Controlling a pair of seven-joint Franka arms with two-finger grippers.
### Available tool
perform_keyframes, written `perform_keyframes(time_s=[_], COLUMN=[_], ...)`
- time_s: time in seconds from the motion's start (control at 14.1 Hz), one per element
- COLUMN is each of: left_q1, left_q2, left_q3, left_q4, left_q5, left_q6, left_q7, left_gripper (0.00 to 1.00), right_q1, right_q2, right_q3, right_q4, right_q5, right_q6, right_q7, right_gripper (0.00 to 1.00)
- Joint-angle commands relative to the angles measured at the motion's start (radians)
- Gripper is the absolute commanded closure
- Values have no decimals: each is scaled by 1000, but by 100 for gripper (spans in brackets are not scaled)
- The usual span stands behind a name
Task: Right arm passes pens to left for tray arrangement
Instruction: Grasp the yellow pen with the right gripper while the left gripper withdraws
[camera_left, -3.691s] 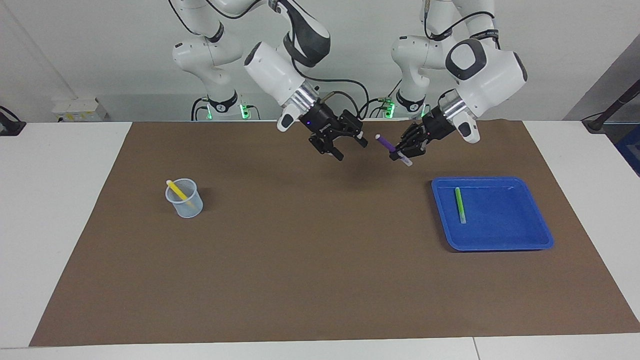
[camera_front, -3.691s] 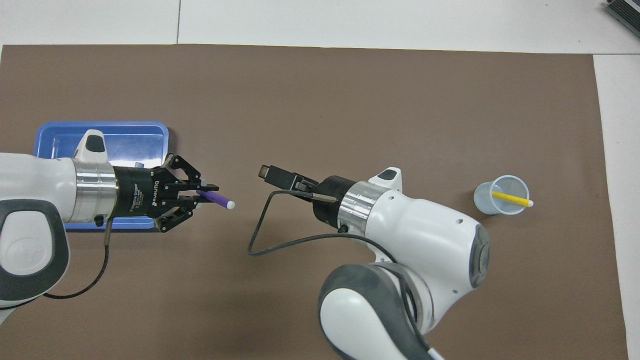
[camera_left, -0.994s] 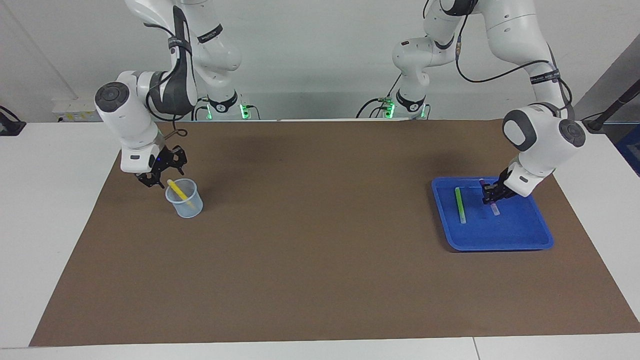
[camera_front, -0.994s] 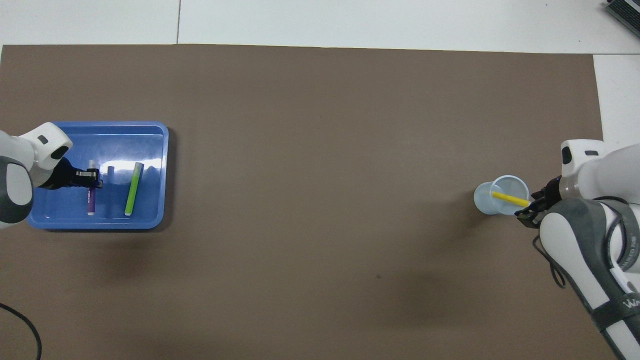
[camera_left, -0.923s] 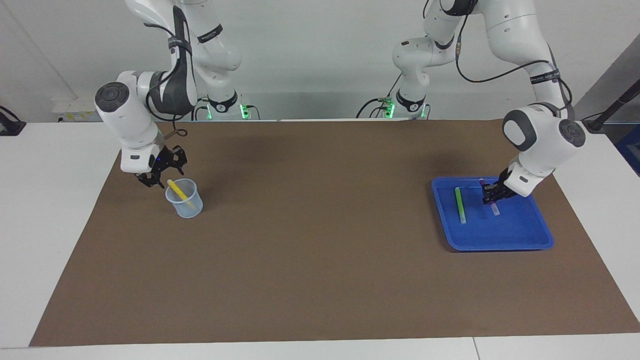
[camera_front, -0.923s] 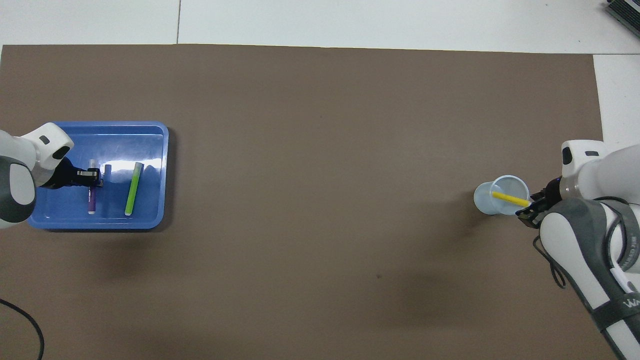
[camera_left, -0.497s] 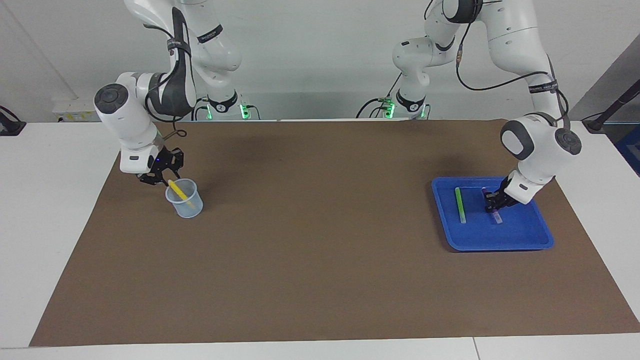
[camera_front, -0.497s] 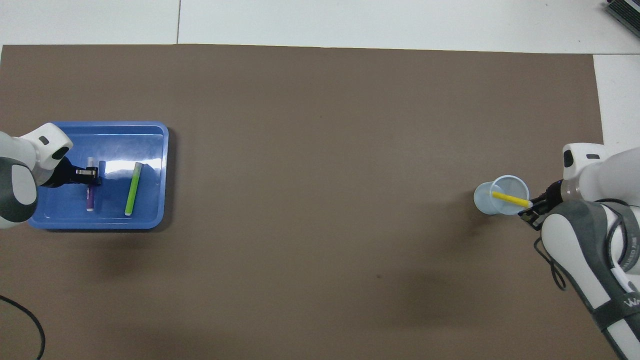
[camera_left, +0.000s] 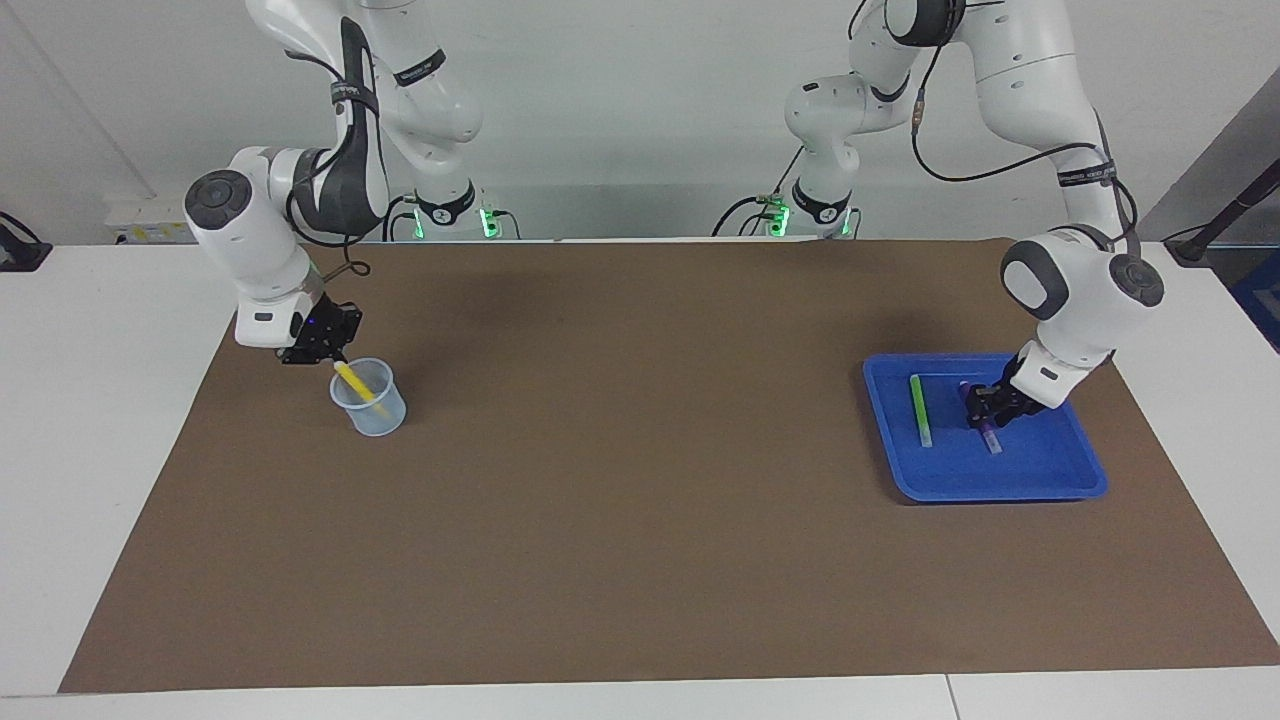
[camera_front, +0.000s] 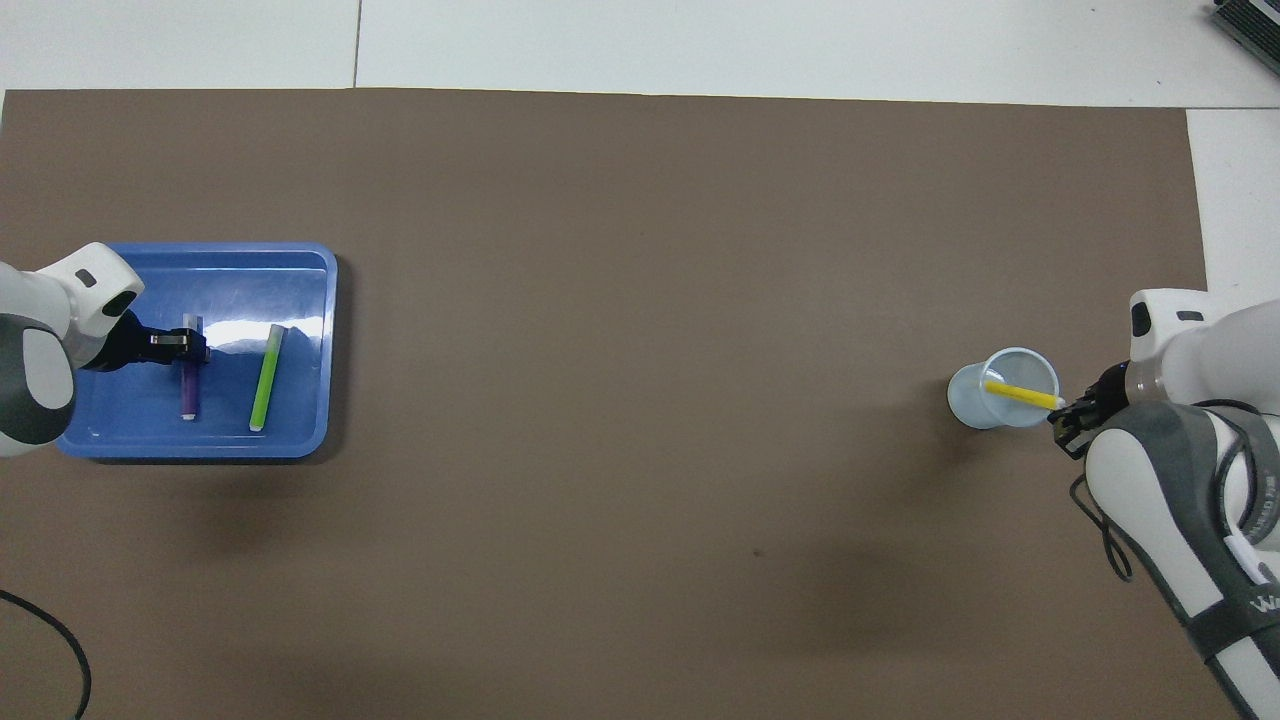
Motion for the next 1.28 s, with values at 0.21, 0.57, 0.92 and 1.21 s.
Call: perform_keyframes(time_s=[0.21,0.57,0.92,1.21], left_q1=[14,14,14,6], left_q2=[16,28,14,-4], left_q3=[-7,-7,-7,-10], left_q4=[28,163,233,313], left_q5=[6,2,-30,-53], left_q6=[-16,-205,-337,-469], left_q7=[10,5,-19,-134], left_gripper=[49,42,42,40], right_q1=[-24,-24,-13,-15], right_q2=[-9,11,24,30], right_q3=[16,16,19,19], right_q4=[6,56,52,50], right_q5=[-7,-6,-1,7], right_q6=[-27,-60,-8,18], right_q7=[-7,-7,74,93], right_gripper=[28,32,47,48])
